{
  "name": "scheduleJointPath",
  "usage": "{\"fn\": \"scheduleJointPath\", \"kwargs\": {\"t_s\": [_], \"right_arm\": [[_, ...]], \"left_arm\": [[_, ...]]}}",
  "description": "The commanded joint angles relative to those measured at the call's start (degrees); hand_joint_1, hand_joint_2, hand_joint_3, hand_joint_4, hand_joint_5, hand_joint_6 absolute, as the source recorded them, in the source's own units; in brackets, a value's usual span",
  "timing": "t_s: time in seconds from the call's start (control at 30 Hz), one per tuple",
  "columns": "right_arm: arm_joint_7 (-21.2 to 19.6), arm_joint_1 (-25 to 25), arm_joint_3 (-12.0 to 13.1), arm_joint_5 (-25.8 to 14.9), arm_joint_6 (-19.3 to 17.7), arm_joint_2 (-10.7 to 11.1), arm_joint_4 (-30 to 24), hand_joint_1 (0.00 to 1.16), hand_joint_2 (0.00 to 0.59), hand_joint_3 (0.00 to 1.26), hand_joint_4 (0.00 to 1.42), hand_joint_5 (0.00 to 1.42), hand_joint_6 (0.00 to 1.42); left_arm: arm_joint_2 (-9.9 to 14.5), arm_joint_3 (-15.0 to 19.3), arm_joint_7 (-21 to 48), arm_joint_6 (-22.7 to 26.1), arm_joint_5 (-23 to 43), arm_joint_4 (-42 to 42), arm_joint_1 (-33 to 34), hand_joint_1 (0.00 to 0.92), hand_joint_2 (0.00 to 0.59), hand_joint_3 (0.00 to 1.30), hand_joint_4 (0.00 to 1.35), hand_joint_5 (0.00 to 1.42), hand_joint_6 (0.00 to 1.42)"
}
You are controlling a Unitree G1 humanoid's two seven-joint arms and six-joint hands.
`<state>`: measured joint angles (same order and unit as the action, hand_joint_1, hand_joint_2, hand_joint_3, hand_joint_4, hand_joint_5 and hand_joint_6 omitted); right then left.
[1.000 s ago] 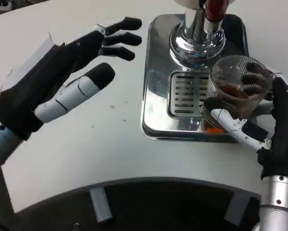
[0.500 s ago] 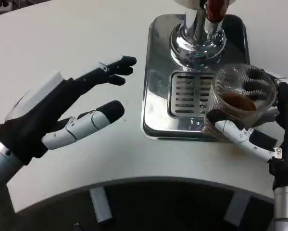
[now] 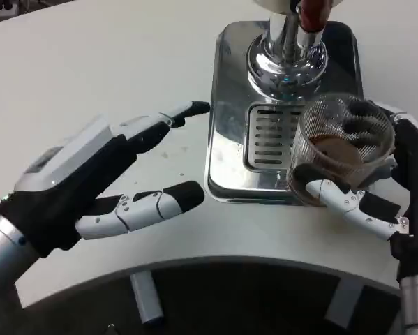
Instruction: Grasp the cup under the faucet to collect the drink, then remove the cup.
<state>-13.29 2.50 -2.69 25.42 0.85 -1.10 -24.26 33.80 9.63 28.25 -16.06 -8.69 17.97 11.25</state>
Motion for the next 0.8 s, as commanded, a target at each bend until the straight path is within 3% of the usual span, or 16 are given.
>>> {"fn": "scheduleJointPath", "kwargs": {"t_s": [0.03,0.43,0.8], "right_arm": [[1.52,-1.70,-0.49,-1.22,-1.40,0.55,-2.80,0.95,0.176,0.69,0.76,0.93,0.86],[8.48,-4.19,0.81,-5.46,-2.48,5.78,-5.94,0.95,0.176,0.71,0.77,0.94,0.86],[12.56,-5.17,1.84,-8.94,-2.46,8.55,-8.47,0.95,0.169,0.72,0.79,0.95,0.88]], "left_arm": [[1.45,-0.20,-0.28,1.89,-3.02,4.20,-2.75,0.000,0.131,0.08,0.01,0.06,0.05],[3.10,0.72,0.21,3.44,-6.59,12.38,-8.33,0.000,0.126,0.04,0.00,0.00,0.02],[2.91,0.74,0.16,3.78,-10.82,18.36,-13.14,0.000,0.119,0.00,0.00,0.00,0.00]]}}
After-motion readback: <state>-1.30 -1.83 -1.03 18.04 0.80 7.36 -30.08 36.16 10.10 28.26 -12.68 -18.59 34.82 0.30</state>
